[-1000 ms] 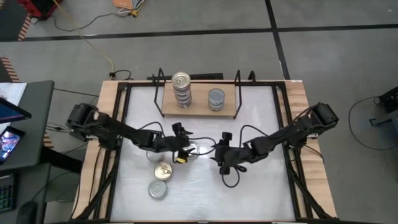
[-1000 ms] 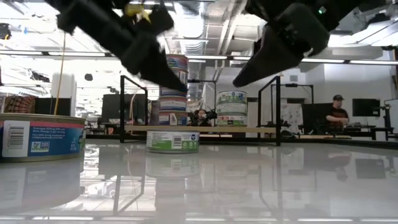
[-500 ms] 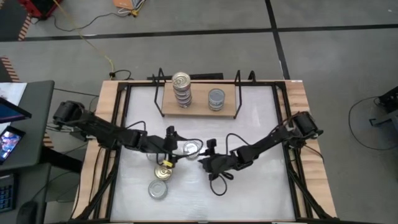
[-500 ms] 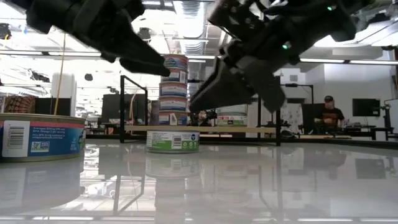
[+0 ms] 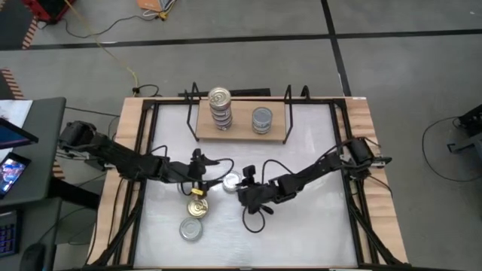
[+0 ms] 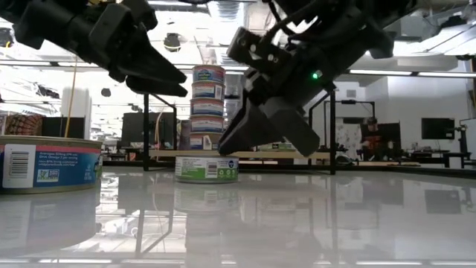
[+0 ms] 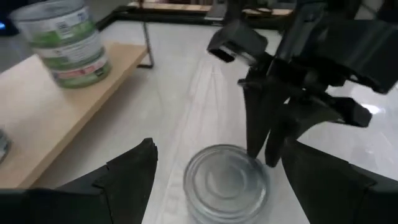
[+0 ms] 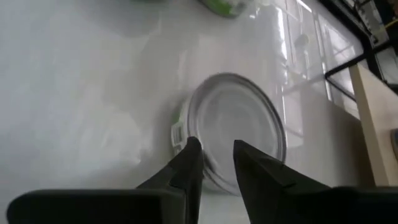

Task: Stack canned seafood by type on shelf
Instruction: Stack the green tuna can on top of the other green tuna can on the shelf

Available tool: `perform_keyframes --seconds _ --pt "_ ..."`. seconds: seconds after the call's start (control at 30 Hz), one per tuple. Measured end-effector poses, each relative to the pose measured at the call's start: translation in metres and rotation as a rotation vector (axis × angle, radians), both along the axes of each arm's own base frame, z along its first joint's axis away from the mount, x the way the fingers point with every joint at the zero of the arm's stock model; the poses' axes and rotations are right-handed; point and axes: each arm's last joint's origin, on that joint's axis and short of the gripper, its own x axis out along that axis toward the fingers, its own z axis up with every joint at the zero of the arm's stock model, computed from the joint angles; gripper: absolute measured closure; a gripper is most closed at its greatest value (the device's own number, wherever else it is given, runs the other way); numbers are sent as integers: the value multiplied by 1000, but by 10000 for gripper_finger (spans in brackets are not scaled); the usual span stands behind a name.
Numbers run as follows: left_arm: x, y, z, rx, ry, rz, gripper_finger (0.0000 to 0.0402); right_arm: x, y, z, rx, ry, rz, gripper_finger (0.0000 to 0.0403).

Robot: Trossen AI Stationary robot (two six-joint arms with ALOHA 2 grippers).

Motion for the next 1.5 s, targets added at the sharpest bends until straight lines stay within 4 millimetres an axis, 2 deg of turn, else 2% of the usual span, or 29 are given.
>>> perform_keyframes --seconds 0.27,0.7,0.93,1.2,1.33,1.4,1.5 --pt "-2 1 -3 -35 30 31 72 1 -3 -18 -39 69 -3 298" --pt "-3 2 -6 -43 62 37 72 -8 6 -19 -50 115 -27 380" --pt "-4 2 -7 -49 68 39 72 -16 13 -28 -26 175 -4 373" --pt "-3 1 -7 -66 71 11 72 -17 18 -26 -23 162 -4 375" --pt "-3 -3 -8 -178 84 -104 72 -21 17 -16 6 161 -45 368" --pt "-4 -8 -8 -209 102 -179 72 -28 14 -5 26 182 -84 363" --pt "-4 -14 -5 -231 98 -204 72 -37 8 17 85 161 -152 355"
